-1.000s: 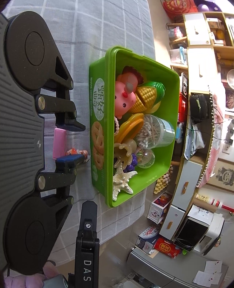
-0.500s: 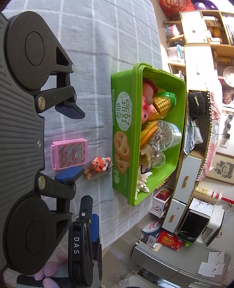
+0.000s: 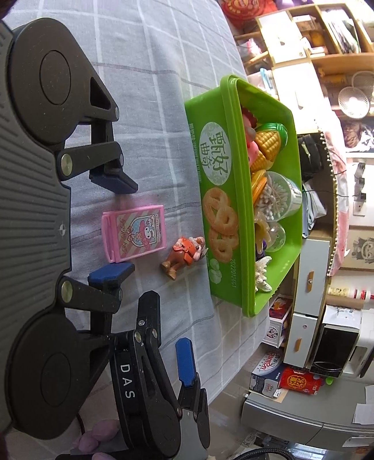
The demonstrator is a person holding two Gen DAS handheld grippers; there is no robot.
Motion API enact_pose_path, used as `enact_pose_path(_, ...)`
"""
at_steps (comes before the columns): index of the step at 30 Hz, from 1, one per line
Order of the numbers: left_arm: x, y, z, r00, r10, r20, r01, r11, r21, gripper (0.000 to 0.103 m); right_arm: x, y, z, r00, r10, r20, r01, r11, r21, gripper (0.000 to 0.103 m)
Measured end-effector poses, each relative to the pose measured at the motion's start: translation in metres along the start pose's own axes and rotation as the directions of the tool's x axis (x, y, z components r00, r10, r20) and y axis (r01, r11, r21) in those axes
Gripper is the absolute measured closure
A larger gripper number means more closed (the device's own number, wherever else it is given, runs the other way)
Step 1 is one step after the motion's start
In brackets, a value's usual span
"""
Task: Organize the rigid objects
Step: 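Close the left tool on the pink box while the right tool grips the figurine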
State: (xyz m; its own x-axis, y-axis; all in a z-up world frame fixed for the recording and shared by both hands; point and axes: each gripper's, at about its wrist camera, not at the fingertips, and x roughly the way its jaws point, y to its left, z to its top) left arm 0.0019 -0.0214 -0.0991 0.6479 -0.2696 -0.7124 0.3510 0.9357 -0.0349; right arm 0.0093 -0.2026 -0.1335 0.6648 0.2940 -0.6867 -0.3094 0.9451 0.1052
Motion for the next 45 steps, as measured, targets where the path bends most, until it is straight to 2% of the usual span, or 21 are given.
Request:
enact_pose_path(2, 0.000, 0.001, 0.001, 1.000, 0.009, 0.004, -0.009, 1.000, 0.005, 0.064, 0.002, 0.002, -0.001, 1.000, -0.001, 0.004, 0.001, 1.000, -0.008, 0.042)
enact_pose_path(7, -0.002, 0.014, 0.003, 0.998, 0.059, 0.008, -0.059, 0.998, -0.016, 0.064, 0.007, 0.010, -0.002, 1.000, -0.013, 0.016, 0.013, 0.999, -0.037, 0.036)
enact_pose_path(14, -0.001, 0.042, 0.006, 0.995, 0.095, 0.012, -0.094, 0.992, -0.079, 0.064, 0.015, 0.028, -0.003, 0.999, -0.014, 0.039, 0.016, 0.997, -0.071, 0.027)
enact_pose_path(25, 0.000, 0.066, 0.006, 0.990, 0.139, 0.025, -0.134, 0.983, -0.127, 0.064, 0.029, 0.039, 0.006, 0.997, -0.031, 0.066, 0.035, 0.998, -0.058, 0.026)
enact_pose_path(28, 0.002, 0.067, 0.006, 0.990, 0.138, 0.031, -0.133, 0.983, -0.129, 0.062, 0.030, 0.040, 0.007, 0.997, -0.038, 0.074, 0.042, 0.998, -0.051, 0.027)
enact_pose_path(32, 0.004, 0.068, 0.006, 0.991, 0.130, 0.042, -0.123, 0.982, -0.140, 0.049, 0.033, 0.042, 0.008, 0.995, -0.045, 0.085, 0.049, 0.998, -0.045, 0.027)
enact_pose_path(38, 0.007, 0.068, 0.007, 0.986, 0.163, 0.034, -0.156, 0.976, -0.154, 0.034, 0.031, 0.044, 0.009, 0.996, -0.037, 0.080, 0.042, 0.998, -0.051, 0.032)
enact_pose_path(43, 0.006, 0.069, 0.007, 0.986, 0.162, 0.040, -0.154, 0.974, -0.164, 0.034, 0.031, 0.047, 0.011, 0.996, -0.020, 0.085, 0.026, 0.997, -0.070, 0.042)
enact_pose_path(45, 0.006, 0.069, 0.007, 0.987, 0.158, 0.041, -0.149, 0.974, -0.168, 0.036, 0.030, 0.050, 0.012, 0.996, -0.011, 0.085, 0.017, 0.997, -0.077, 0.051)
